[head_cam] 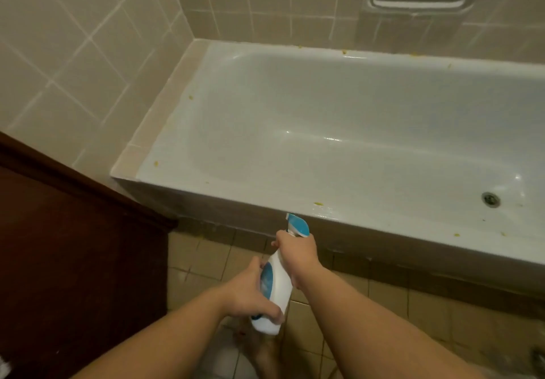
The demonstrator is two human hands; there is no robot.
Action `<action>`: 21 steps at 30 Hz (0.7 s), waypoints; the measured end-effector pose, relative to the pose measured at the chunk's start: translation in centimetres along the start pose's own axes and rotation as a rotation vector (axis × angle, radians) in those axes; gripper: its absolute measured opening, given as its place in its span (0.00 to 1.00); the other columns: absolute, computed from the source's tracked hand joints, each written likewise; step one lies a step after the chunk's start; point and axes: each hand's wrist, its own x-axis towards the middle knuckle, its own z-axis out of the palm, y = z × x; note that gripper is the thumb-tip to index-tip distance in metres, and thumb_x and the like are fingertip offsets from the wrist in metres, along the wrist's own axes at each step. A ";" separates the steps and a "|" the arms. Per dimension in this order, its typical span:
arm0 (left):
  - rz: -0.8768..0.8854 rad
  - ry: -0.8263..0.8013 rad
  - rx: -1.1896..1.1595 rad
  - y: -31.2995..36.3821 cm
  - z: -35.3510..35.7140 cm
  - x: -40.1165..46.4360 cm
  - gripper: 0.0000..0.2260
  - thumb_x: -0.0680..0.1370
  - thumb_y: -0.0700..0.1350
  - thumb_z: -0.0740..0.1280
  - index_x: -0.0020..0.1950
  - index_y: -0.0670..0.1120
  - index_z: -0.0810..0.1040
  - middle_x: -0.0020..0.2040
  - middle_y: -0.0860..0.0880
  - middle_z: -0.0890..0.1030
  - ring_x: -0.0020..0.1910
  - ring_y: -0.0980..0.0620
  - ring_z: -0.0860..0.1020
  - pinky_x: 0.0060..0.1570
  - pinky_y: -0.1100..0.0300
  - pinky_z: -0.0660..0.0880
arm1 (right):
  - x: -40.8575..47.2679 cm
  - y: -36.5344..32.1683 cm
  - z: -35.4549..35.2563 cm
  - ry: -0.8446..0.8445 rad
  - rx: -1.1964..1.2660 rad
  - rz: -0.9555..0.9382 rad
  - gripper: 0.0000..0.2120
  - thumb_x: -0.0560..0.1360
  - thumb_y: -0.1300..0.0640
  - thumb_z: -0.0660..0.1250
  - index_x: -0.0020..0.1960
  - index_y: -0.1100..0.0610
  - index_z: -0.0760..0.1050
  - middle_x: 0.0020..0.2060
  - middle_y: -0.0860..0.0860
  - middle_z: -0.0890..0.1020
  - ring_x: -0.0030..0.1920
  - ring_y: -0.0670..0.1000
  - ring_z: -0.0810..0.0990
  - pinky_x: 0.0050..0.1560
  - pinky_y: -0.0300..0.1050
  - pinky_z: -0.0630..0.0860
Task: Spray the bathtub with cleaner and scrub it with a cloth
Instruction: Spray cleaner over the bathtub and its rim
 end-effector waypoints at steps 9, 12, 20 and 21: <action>0.088 -0.193 0.163 7.3 4.7 6.2 0.45 0.63 0.56 0.82 0.72 0.57 0.59 0.63 0.56 0.72 0.60 0.52 0.75 0.64 0.52 0.78 | 1.4 0.3 -11.5 0.243 0.201 0.099 0.20 0.72 0.58 0.71 0.61 0.52 0.67 0.50 0.57 0.82 0.48 0.59 0.85 0.55 0.59 0.83; 0.126 -0.250 0.251 10.2 6.2 8.1 0.45 0.62 0.58 0.82 0.72 0.59 0.59 0.64 0.56 0.72 0.61 0.51 0.76 0.63 0.53 0.79 | 1.4 0.3 -15.2 0.290 0.280 0.100 0.19 0.73 0.58 0.72 0.59 0.52 0.67 0.50 0.59 0.82 0.48 0.59 0.85 0.54 0.59 0.83; 0.264 -0.368 0.482 19.3 12.5 12.1 0.47 0.62 0.58 0.81 0.75 0.57 0.60 0.65 0.56 0.72 0.62 0.52 0.75 0.65 0.55 0.77 | 0.5 1.2 -26.0 0.460 0.535 0.100 0.24 0.70 0.56 0.74 0.62 0.50 0.68 0.49 0.59 0.83 0.44 0.59 0.86 0.46 0.57 0.85; 0.282 -0.376 0.502 20.4 13.6 12.6 0.47 0.62 0.59 0.81 0.74 0.57 0.60 0.64 0.56 0.72 0.61 0.52 0.75 0.65 0.55 0.77 | 0.4 1.4 -27.5 0.479 0.561 0.097 0.25 0.69 0.55 0.74 0.63 0.51 0.69 0.49 0.59 0.83 0.44 0.59 0.86 0.44 0.56 0.85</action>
